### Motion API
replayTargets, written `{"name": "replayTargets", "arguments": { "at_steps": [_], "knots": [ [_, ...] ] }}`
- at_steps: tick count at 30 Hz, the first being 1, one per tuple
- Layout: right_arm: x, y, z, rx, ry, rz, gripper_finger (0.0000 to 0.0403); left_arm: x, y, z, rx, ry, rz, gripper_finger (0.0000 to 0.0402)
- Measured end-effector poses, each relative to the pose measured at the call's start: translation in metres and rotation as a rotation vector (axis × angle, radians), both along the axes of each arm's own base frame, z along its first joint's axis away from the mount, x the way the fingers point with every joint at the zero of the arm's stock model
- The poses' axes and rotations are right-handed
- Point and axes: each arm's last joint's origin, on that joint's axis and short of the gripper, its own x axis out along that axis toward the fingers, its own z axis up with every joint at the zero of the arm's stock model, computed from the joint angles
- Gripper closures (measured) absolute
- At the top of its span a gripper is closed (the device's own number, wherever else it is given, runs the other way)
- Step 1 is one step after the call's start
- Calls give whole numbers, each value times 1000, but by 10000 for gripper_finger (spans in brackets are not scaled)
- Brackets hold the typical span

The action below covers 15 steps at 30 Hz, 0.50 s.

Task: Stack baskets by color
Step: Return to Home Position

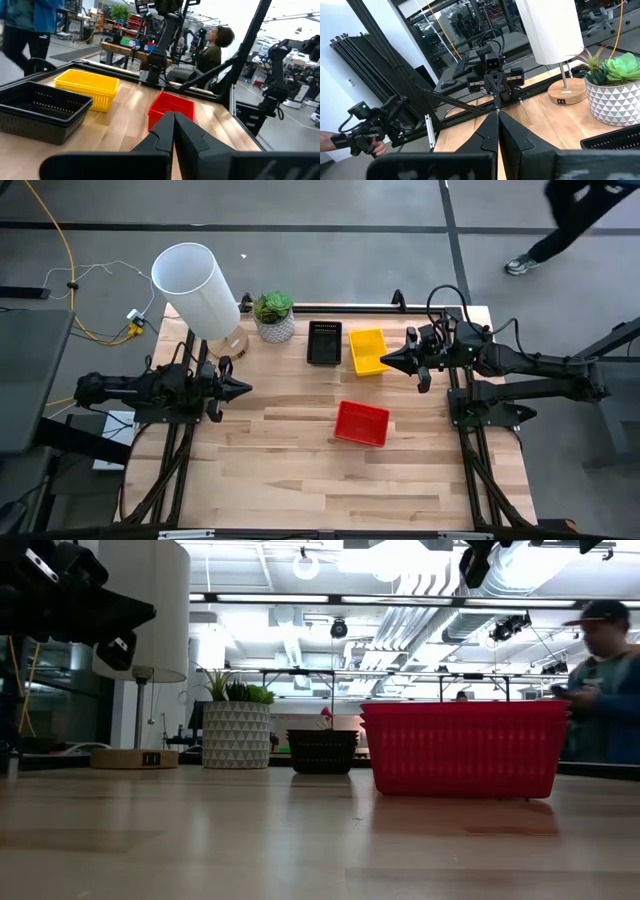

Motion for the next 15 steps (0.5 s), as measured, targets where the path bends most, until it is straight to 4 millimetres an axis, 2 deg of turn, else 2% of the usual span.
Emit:
{"name": "replayTargets", "arguments": {
  "at_steps": [8,15],
  "knots": [
    [0,0,-3,76,35,-3,403,0,0,0,-1,0,0,401],
    [-14,4,-20,90,103,28,403,0,0,0,-2,0,1,401]
  ]
}}
